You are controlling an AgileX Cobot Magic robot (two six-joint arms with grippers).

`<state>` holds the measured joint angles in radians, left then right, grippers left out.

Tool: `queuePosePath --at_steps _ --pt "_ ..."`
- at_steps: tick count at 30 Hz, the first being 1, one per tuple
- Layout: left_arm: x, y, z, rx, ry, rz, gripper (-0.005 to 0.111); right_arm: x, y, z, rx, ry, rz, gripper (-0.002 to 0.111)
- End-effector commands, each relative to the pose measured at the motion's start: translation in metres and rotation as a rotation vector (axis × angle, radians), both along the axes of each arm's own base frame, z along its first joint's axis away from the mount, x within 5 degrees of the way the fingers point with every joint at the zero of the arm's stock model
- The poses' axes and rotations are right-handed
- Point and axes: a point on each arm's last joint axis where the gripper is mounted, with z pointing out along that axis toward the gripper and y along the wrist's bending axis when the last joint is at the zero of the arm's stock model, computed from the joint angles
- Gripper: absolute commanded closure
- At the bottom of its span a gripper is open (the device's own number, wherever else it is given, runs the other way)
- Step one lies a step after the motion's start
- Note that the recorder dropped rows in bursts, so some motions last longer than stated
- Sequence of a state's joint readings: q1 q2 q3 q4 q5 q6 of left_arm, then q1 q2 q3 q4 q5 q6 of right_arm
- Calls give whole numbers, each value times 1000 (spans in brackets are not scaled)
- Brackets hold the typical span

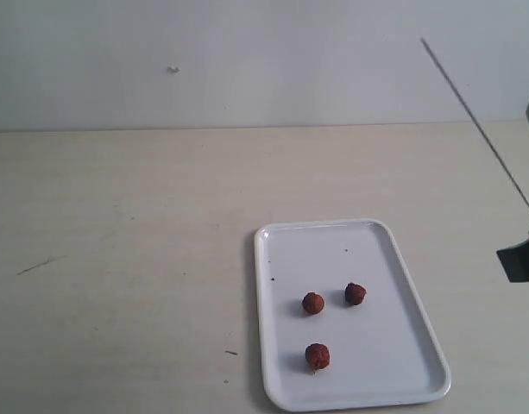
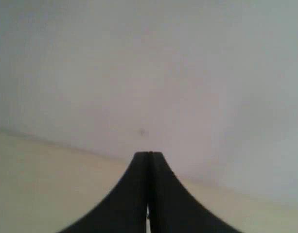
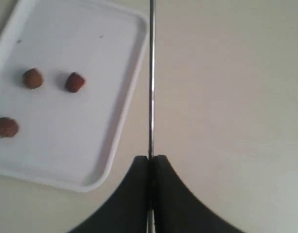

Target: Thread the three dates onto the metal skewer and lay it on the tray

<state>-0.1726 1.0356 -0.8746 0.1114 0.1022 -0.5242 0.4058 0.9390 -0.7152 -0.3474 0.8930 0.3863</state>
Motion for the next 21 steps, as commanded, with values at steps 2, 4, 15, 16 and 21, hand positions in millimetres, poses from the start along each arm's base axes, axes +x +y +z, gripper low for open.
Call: queuePosePath --at_steps 2,4,15,16,21 --pt "56 -67 -55 362 480 -245 107 3 -7 5 -51 -65 -47 108" --pt "70 -93 -75 461 602 -330 107 5 -7 4 -63 -64 -50 108" --pt "98 -201 -132 718 881 -625 75 37 -15 -25 -93 175 -149 108" --pt "98 -205 -131 696 887 -634 70 39 -13 -29 -93 194 -148 108" --pt "93 -224 -130 694 854 -695 53 42 -11 -33 -86 224 -139 108"
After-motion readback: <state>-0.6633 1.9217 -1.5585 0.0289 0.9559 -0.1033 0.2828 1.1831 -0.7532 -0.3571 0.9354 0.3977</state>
